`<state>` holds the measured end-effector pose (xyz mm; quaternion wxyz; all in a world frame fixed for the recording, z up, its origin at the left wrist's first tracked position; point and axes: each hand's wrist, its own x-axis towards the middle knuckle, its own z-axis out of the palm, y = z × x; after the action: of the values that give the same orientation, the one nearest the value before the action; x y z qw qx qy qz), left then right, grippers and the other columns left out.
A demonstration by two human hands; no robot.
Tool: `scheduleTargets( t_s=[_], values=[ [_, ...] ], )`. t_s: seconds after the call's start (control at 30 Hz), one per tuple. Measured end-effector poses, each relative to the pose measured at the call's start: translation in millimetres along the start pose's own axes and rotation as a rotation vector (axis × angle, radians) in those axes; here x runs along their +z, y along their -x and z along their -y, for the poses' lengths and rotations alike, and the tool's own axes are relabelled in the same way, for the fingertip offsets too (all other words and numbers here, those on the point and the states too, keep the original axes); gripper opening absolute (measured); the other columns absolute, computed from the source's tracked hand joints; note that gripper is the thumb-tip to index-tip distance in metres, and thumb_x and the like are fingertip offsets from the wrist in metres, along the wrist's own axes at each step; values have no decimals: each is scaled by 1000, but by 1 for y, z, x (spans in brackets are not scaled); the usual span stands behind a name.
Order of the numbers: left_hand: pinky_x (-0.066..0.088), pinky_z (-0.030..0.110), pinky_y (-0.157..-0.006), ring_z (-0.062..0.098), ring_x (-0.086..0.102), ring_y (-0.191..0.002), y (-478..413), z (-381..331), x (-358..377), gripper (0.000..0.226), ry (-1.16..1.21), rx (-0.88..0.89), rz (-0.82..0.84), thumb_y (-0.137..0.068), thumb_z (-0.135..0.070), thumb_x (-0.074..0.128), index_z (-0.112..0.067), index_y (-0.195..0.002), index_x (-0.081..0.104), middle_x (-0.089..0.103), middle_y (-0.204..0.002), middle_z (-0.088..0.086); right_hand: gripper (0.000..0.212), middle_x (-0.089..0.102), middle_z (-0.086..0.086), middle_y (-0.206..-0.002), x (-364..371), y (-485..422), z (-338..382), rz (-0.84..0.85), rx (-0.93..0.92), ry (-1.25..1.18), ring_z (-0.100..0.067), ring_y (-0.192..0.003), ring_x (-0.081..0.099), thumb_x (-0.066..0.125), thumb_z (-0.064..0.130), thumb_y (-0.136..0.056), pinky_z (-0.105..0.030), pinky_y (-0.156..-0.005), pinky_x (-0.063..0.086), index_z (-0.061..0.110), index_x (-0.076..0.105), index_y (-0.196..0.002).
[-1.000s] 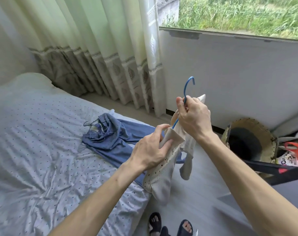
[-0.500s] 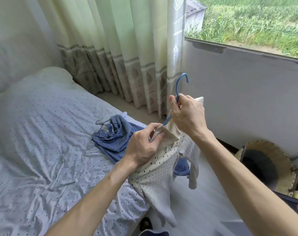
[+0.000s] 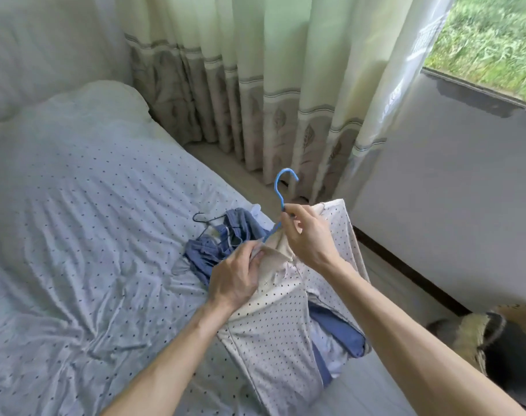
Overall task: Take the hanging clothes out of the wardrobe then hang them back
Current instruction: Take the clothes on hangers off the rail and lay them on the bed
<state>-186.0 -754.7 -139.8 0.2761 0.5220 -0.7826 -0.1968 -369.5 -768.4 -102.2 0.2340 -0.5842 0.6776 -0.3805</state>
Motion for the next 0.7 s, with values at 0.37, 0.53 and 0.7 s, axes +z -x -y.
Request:
scheduleTargets(
  t_s=[0.37, 0.53, 0.7],
  values=[
    [45, 35, -50, 37, 68, -67, -113, 194, 39, 34, -124, -78, -36, -102, -40, 34, -14, -104, 56, 71, -92, 9, 65, 0, -1, -167, 126, 27, -126, 545, 516, 524, -34, -151, 8, 42, 56, -98, -52, -118, 23, 36, 17, -155],
    [43, 41, -64, 42, 65, -87, -145, 269, 72, 28, -147, -263, 27, -105, -31, 41, -7, -110, 56, 68, -108, 15, 73, -15, -4, -166, 149, 43, -163, 660, 632, 667, -38, -152, -7, 29, 64, -98, -49, -124, 11, 37, -5, -157],
    [43, 49, -67, 47, 60, -88, -152, 326, 116, 28, -183, -391, 85, -105, -27, 41, -1, -112, 51, 61, -108, 24, 71, -14, 0, -165, 168, 38, -183, 692, 599, 716, -38, -151, -5, 28, 63, -98, -47, -123, 8, 38, -5, -156]
  ],
)
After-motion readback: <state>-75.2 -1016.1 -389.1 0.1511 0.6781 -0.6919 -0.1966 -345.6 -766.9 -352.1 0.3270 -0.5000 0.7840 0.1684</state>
